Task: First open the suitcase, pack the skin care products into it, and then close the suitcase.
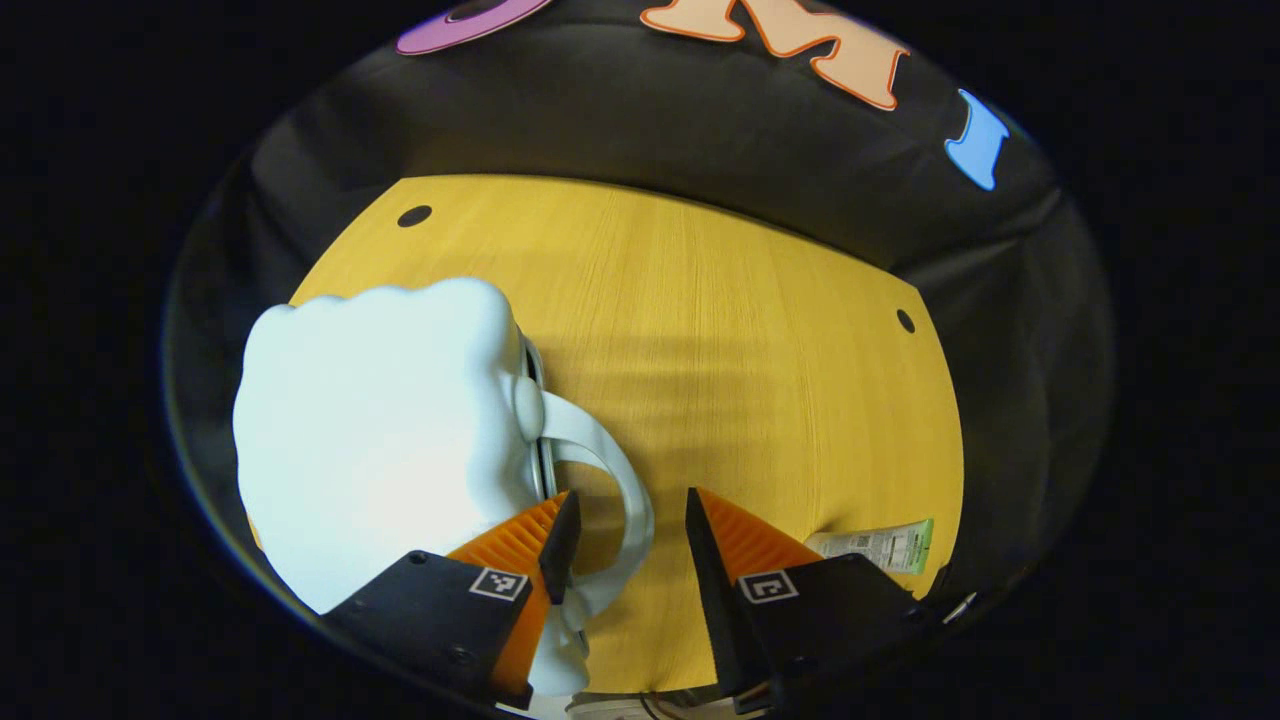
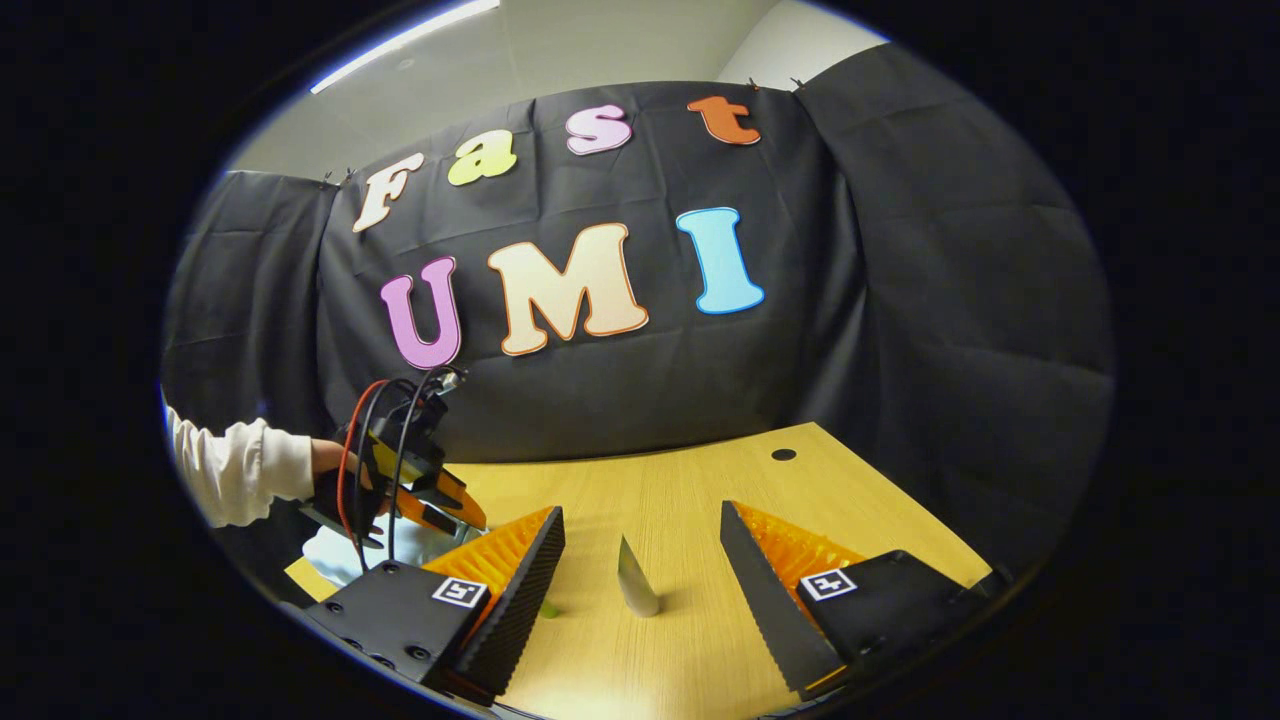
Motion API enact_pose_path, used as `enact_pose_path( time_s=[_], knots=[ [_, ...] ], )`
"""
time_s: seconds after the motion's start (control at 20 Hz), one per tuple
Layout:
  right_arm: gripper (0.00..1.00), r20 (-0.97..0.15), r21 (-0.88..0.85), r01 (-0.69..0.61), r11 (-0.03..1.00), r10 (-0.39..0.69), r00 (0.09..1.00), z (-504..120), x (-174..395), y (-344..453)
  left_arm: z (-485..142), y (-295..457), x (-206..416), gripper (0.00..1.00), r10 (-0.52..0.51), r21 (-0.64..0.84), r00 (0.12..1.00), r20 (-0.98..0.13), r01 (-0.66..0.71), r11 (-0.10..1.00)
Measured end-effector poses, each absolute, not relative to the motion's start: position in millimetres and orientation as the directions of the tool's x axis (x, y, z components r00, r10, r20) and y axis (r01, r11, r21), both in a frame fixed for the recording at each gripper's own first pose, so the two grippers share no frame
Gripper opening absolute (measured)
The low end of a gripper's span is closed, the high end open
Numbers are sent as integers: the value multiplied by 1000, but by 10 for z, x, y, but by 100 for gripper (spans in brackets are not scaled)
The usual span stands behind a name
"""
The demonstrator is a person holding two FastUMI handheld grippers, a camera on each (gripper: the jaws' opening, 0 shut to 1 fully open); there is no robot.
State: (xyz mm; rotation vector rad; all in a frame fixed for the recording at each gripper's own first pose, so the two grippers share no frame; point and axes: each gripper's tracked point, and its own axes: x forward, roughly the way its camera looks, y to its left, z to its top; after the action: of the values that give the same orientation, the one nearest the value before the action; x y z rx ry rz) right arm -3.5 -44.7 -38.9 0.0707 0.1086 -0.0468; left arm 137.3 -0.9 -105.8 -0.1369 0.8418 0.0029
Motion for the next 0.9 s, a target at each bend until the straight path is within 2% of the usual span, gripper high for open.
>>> enact_pose_path(
  time_s=[0.05,0.15,0.2,0.25,0.3,0.35,0.45,0.6,0.9],
  knots=[
    [97,-113,65,49,997,-42,993,-402,-44,-459,-1116,-24,1385,61,-52,-119,645,-763,-61,991],
    [97,-118,60,48,997,-41,992,-418,-42,-482,-1236,-14,1408,61,-36,-104,603,-797,-78,992],
    [97,-119,57,49,997,-42,992,-418,-44,-498,-1272,-7,1413,50,-29,-97,588,-808,-84,992],
    [97,-118,57,49,997,-42,992,-418,-39,-506,-1309,0,1449,50,-24,-90,579,-815,-86,992],
    [97,-118,58,51,997,-44,992,-416,-29,-519,-1349,34,1466,47,-10,-74,565,-825,-91,993],
    [97,-120,59,53,997,-46,992,-429,-27,-537,-1373,57,1497,38,3,-62,557,-830,-98,993],
    [97,-125,59,59,996,-51,991,-444,-19,-575,-1436,86,1538,34,25,-42,538,-842,-111,993],
    [97,-127,62,68,996,-60,990,-445,-11,-622,-1510,76,1576,23,33,-33,515,-856,-119,992],
    [97,-140,57,88,994,-79,987,-497,-2,-718,-1741,58,1594,17,64,0,456,-888,-139,990]
  ],
)
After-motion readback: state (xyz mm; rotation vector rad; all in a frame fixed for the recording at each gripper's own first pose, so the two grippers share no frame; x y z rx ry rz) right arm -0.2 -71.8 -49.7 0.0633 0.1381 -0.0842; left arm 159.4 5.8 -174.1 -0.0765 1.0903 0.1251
